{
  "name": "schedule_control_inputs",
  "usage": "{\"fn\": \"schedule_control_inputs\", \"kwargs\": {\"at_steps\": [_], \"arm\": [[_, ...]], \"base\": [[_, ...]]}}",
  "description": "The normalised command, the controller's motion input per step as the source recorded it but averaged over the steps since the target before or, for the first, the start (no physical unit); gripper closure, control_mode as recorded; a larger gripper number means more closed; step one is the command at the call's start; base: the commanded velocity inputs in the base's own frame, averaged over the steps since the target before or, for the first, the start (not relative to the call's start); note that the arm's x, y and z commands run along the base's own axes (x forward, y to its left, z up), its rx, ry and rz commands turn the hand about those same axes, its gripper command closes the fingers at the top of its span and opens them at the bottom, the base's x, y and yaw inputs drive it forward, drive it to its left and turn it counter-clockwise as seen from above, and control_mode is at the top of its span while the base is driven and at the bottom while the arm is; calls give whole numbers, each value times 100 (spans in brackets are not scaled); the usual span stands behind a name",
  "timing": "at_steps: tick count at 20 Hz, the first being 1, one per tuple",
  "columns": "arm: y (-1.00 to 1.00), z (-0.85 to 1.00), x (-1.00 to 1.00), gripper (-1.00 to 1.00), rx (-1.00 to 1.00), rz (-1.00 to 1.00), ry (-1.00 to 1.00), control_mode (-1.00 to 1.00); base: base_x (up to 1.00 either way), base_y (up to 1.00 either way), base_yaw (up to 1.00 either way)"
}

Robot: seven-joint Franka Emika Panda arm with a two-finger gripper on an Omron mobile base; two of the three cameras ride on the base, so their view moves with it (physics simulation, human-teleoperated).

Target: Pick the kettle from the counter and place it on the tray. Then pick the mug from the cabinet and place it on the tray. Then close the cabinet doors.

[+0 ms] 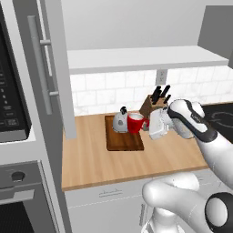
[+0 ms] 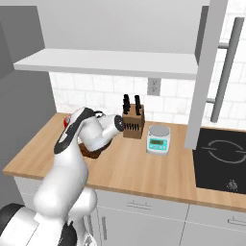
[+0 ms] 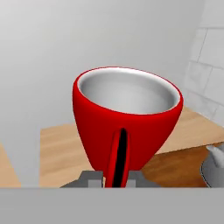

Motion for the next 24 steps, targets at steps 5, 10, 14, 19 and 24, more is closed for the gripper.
{"fn": "schedule_control_inputs", "kwargs": {"at_steps": [5, 10, 14, 19, 24], "arm": [[-15, -52, 28, 100, 0, 16, 1, -100], [-23, -31, 11, 100, 0, 4, 2, -100], [-1, -17, 0, 100, 0, -1, 3, -100], [0, -16, 0, 100, 0, -11, 4, -100], [4, -24, 0, 100, -3, -13, 0, -100]], "base": [[0, 0, 0], [0, 0, 0], [0, 0, 0], [0, 0, 0], [0, 0, 0]]}}
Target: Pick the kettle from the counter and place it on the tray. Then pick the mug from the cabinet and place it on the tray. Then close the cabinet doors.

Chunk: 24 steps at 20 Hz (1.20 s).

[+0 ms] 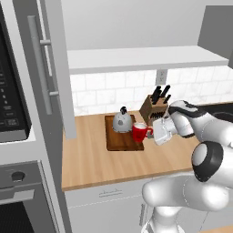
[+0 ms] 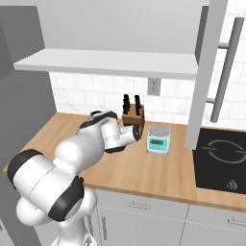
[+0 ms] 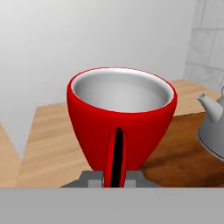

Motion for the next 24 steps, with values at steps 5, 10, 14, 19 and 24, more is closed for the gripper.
{"fn": "schedule_control_inputs", "kwargs": {"at_steps": [5, 10, 14, 19, 24], "arm": [[19, -24, 3, 100, -6, -13, 0, -100], [2, -19, 29, 100, -1, -7, 3, -100], [0, -27, 35, 100, 0, 0, 0, -100], [0, -29, 39, 100, 0, 0, 0, -100], [-1, -26, 37, 100, 0, 0, 0, -100]], "base": [[0, 0, 0], [0, 0, 0], [0, 0, 0], [0, 0, 0], [0, 0, 0]]}}
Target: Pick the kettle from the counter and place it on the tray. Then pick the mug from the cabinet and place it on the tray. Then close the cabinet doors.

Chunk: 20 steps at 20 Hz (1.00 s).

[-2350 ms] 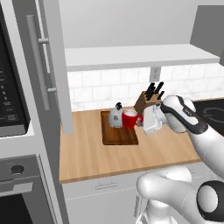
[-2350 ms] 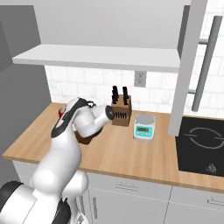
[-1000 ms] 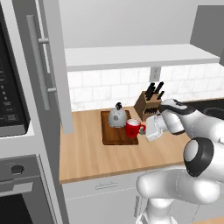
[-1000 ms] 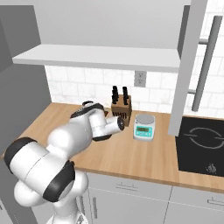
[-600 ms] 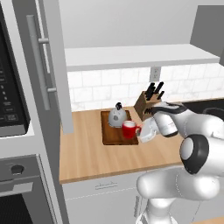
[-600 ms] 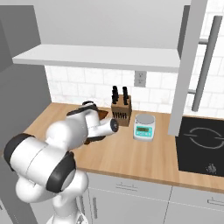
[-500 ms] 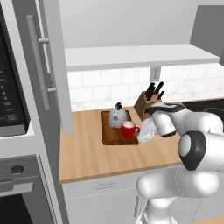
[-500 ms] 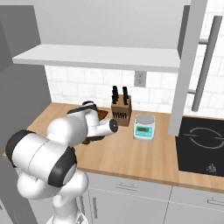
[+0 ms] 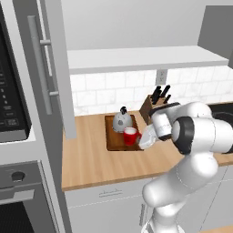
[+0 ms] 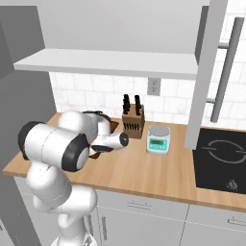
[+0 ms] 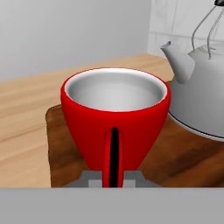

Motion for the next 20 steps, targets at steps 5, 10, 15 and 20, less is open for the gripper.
{"fn": "schedule_control_inputs", "kwargs": {"at_steps": [5, 10, 15, 20], "arm": [[0, -23, 33, 100, 0, 0, 0, -100], [0, -23, 30, 100, 1, 0, 0, -100], [0, -15, 7, -100, 2, 0, 0, -100], [0, -1, 0, -100, 0, 0, 0, -100]], "base": [[0, 0, 0], [0, 0, 0], [0, 0, 0], [0, 0, 0]]}}
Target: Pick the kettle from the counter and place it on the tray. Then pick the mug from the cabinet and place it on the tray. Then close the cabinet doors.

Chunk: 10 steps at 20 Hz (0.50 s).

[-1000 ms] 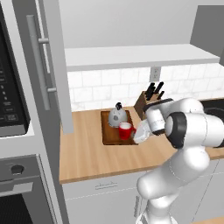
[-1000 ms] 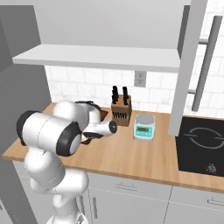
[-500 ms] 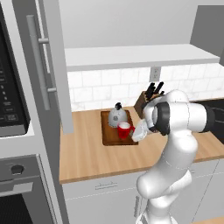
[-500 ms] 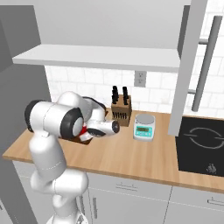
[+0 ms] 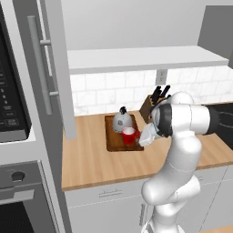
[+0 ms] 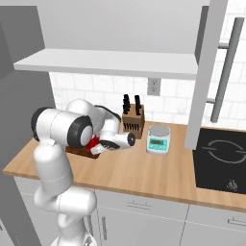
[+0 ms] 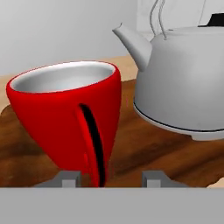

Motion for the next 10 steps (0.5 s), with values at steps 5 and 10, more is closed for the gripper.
{"fn": "schedule_control_inputs", "kwargs": {"at_steps": [5, 10], "arm": [[0, 6, -13, -100, 0, 0, -2, -100], [-12, 62, -71, -100, 1, 0, -10, -100]], "base": [[0, 0, 0], [0, 0, 0]]}}
